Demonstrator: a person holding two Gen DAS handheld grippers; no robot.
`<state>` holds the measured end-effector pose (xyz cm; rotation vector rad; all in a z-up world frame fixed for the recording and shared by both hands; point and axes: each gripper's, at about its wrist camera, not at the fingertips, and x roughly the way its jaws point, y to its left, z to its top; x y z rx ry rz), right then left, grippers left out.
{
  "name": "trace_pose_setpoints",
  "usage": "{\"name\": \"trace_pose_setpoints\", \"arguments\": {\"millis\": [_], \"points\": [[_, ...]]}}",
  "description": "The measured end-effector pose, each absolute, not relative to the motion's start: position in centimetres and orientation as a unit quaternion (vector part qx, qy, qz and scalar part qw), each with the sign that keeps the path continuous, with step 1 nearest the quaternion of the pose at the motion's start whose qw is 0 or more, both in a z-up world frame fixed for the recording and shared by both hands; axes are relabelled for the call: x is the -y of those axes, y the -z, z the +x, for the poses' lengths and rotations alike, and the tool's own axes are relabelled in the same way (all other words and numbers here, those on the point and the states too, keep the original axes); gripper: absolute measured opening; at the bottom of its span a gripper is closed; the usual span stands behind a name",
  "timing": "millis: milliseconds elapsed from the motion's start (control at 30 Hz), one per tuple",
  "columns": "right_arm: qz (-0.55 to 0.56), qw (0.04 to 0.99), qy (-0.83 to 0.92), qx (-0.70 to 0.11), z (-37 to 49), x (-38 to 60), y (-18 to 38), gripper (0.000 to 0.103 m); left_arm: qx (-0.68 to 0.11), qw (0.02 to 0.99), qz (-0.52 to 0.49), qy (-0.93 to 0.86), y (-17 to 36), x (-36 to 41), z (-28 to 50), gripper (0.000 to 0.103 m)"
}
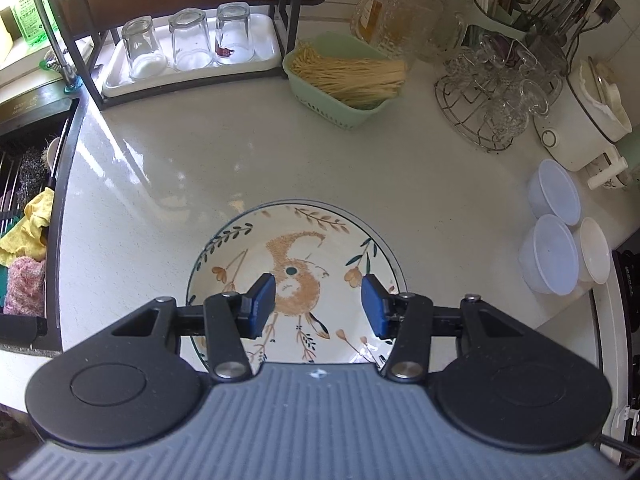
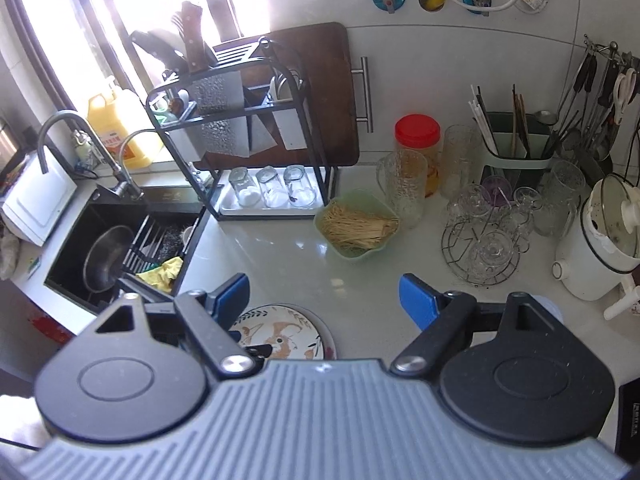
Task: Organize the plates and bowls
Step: 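Withdraw both grippers and move them toward the pale-blue plastic bowls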
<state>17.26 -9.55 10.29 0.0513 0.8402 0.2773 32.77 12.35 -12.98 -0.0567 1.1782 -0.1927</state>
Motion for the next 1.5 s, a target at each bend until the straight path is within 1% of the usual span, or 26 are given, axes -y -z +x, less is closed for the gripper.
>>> {"name": "trace_pose_setpoints", "arguments": {"millis": [267, 567, 967, 1167, 1500], "points": [[0.038, 0.899, -0.154, -0.409, 16.6, 10.0, -10.7, 0.083, -0.554, 0.827, -0.043, 0.082, 13.2, -11.4, 31.3, 0.053], [0.03, 0.898, -0.17, -0.404, 16.1, 10.5, -11.6, 0.083, -0.544, 0.83, -0.087, 0.089, 13.3, -9.6, 30.7, 0.053], [0.016, 0.899, -0.165, -0.406, 16.9, 11.7, -11.9, 0.083, -0.542, 0.83, -0.082, 0.101, 12.9, -7.8, 32.3, 0.053], [0.01, 0.898, -0.143, -0.415, 18.2, 12.5, -10.6, 0.083, -0.537, 0.834, -0.077, 0.101, 12.6, -8.1, 33.3, 0.053], [0.035, 0.894, -0.059, -0.444, 20.2, 14.6, -5.6, 0.083, -0.53, 0.836, -0.062, 0.128, 12.2, -8.9, 36.0, 0.053]]}}
